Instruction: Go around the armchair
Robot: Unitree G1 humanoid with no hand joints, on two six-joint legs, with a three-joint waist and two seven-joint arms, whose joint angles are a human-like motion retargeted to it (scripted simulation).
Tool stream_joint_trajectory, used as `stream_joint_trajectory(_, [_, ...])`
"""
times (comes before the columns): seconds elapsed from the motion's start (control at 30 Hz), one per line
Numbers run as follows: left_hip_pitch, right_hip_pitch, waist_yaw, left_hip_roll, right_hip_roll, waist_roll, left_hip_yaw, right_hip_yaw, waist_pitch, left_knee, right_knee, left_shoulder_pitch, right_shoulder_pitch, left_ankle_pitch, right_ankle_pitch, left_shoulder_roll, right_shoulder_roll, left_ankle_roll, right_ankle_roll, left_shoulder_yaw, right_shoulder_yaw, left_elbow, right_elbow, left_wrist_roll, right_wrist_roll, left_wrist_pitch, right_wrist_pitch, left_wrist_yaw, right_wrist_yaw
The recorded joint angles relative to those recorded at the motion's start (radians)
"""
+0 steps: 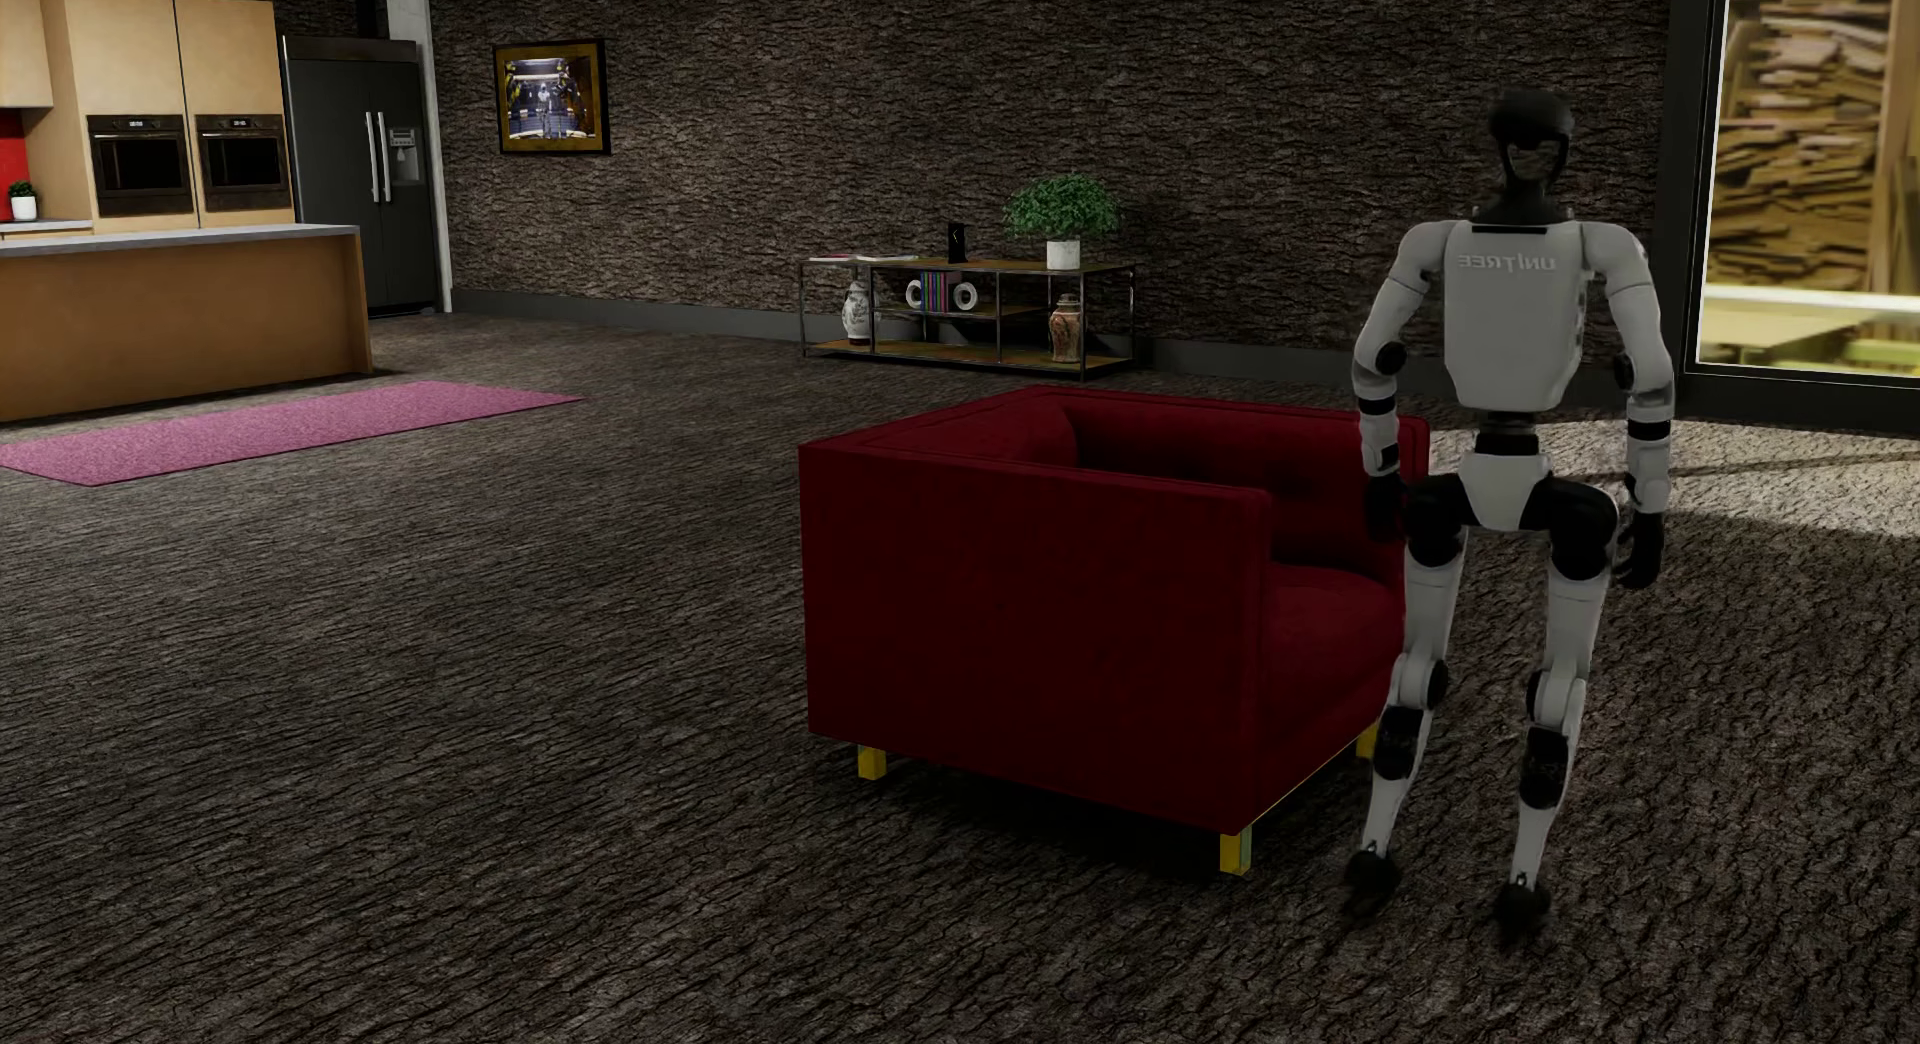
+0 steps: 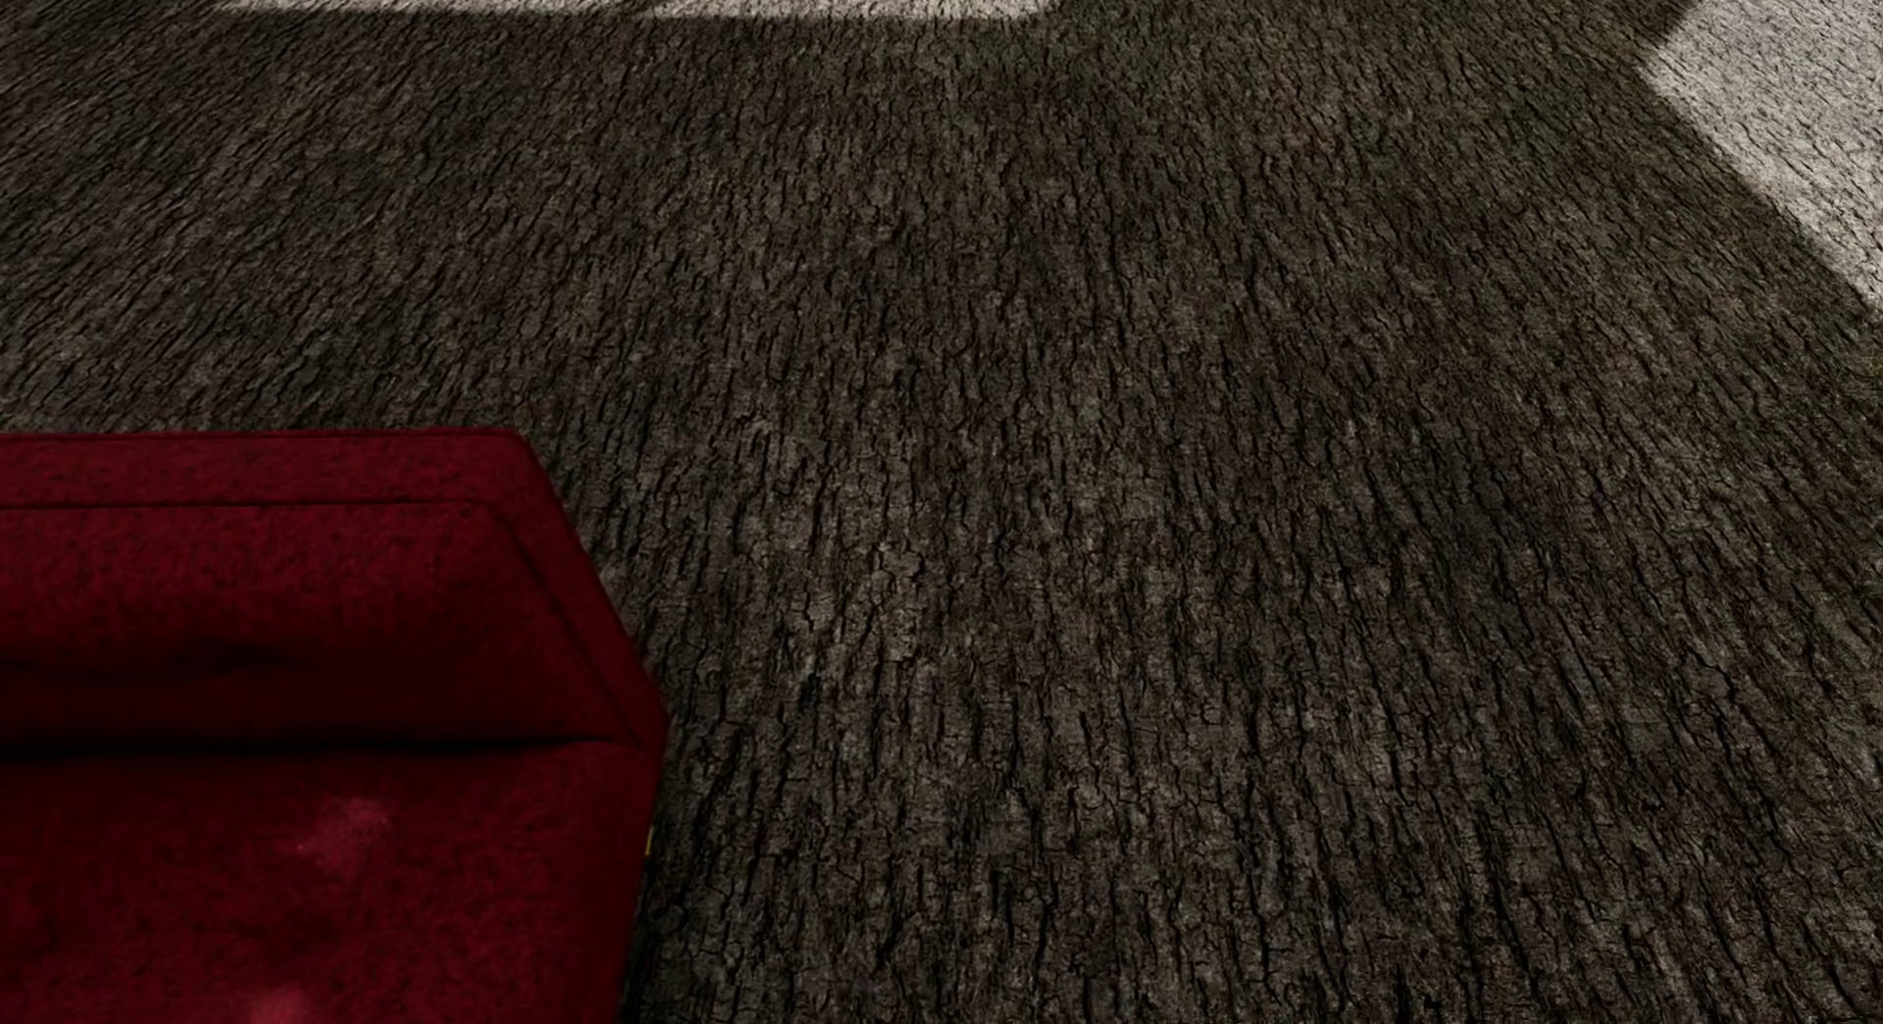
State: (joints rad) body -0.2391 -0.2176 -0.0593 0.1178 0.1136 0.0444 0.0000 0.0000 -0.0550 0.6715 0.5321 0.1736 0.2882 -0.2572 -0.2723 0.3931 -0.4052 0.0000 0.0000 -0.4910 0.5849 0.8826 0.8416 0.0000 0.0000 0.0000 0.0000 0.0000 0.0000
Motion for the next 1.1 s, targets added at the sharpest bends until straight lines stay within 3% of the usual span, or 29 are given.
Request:
stream_joint_trajectory(0.1, [-0.208, 0.053, 0.036, 0.034, 0.006, -0.013, 0.000, 0.000, 0.027, 0.362, -0.021, -0.008, 0.003, 0.151, -0.042, -0.001, -0.007, 0.000, 0.000, 0.036, 0.018, -0.007, 0.025, 0.000, 0.000, 0.000, 0.000, 0.000, 0.000])
stream_joint_trajectory(0.2, [-0.378, 0.115, 0.107, 0.012, -0.014, -0.046, 0.000, 0.000, 0.048, 0.673, -0.028, 0.009, 0.012, 0.028, -0.074, -0.003, -0.023, 0.000, 0.000, 0.062, 0.021, -0.039, 0.018, 0.000, 0.000, 0.000, 0.000, 0.000, 0.000])
stream_joint_trajectory(0.27, [-0.460, 0.145, 0.152, -0.014, -0.032, -0.066, 0.000, 0.000, 0.057, 0.735, -0.020, 0.026, 0.011, 0.009, -0.093, -0.004, -0.031, 0.000, 0.000, 0.065, 0.017, -0.045, 0.016, 0.000, 0.000, 0.000, 0.000, 0.000, 0.000])
stream_joint_trajectory(0.4, [-0.553, 0.207, 0.216, -0.054, -0.062, -0.081, 0.000, 0.000, 0.071, 0.556, -0.012, 0.055, -0.020, 0.122, -0.120, -0.009, -0.042, 0.000, 0.000, 0.031, 0.011, 0.007, 0.018, 0.000, 0.000, 0.000, 0.000, 0.000, 0.000])
stream_joint_trajectory(0.53, [-0.493, 0.280, 0.264, -0.051, -0.075, -0.070, 0.000, 0.000, 0.073, 0.153, -0.022, 0.079, -0.057, 0.267, -0.115, -0.007, -0.031, 0.000, 0.000, -0.026, 0.026, 0.070, 0.009, 0.000, 0.000, 0.000, 0.000, 0.000, 0.000])
stream_joint_trajectory(0.63, [-0.367, 0.309, 0.297, -0.028, -0.078, -0.058, 0.000, 0.000, 0.044, -0.142, -0.014, 0.109, -0.062, 0.244, -0.097, -0.005, -0.009, 0.000, 0.000, -0.029, 0.046, 0.081, -0.030, 0.000, 0.000, 0.000, 0.000, 0.000, 0.000])
stream_joint_trajectory(0.7, [-0.294, 0.337, 0.290, -0.020, -0.093, -0.050, 0.000, 0.000, 0.012, -0.209, -0.013, 0.130, -0.048, 0.267, -0.073, -0.008, 0.011, 0.000, 0.000, -0.037, 0.042, 0.103, -0.057, 0.000, 0.000, 0.000, 0.000, 0.000, 0.000])
stream_joint_trajectory(0.77, [-0.297, 0.359, 0.236, -0.053, -0.121, -0.069, 0.000, 0.000, -0.001, -0.152, 0.025, 0.128, -0.021, 0.331, 0.017, -0.013, 0.044, 0.000, 0.000, -0.063, 0.018, 0.145, -0.058, 0.000, 0.000, 0.000, 0.000, 0.000, 0.000])
stream_joint_trajectory(0.83, [-0.276, 0.307, 0.201, -0.099, -0.152, -0.099, 0.000, 0.000, 0.004, -0.088, 0.167, 0.089, 0.005, 0.287, 0.161, -0.006, 0.072, 0.000, 0.000, -0.090, 0.014, 0.167, -0.026, 0.000, 0.000, 0.000, 0.000, 0.000, 0.000])
stream_joint_trajectory(0.87, [-0.259, 0.216, 0.222, -0.135, -0.179, -0.127, 0.000, 0.000, -0.007, -0.088, 0.301, 0.080, 0.026, 0.240, 0.189, 0.003, 0.087, 0.000, 0.000, 0.028, -0.015, 0.120, -0.024, 0.000, 0.000, 0.000, 0.000, 0.000, 0.000])
stream_joint_trajectory(0.9, [-0.216, 0.132, 0.246, -0.152, -0.186, -0.133, 0.000, 0.000, -0.001, -0.094, 0.452, 0.066, 0.029, 0.194, 0.178, 0.012, 0.072, 0.000, 0.000, 0.053, 0.011, 0.049, -0.039, 0.000, 0.000, 0.000, 0.000, 0.000, 0.000])
stream_joint_trajectory(1.0, [-0.057, -0.038, 0.201, -0.197, -0.219, -0.106, 0.000, 0.000, 0.019, -0.129, 0.727, 0.039, -0.008, 0.136, 0.173, 0.025, 0.008, 0.000, 0.000, 0.107, 0.031, -0.192, -0.070, 0.000, 0.000, 0.000, 0.000, 0.000, 0.000])
stream_joint_trajectory(1.1, [0.038, -0.184, 0.121, -0.217, -0.220, -0.059, 0.000, 0.000, 0.025, -0.129, 0.645, -0.007, -0.029, 0.108, 0.370, 0.015, -0.027, 0.000, 0.000, 0.145, -0.114, -0.325, -0.049, 0.000, 0.000, 0.000, 0.000, 0.000, 0.000])
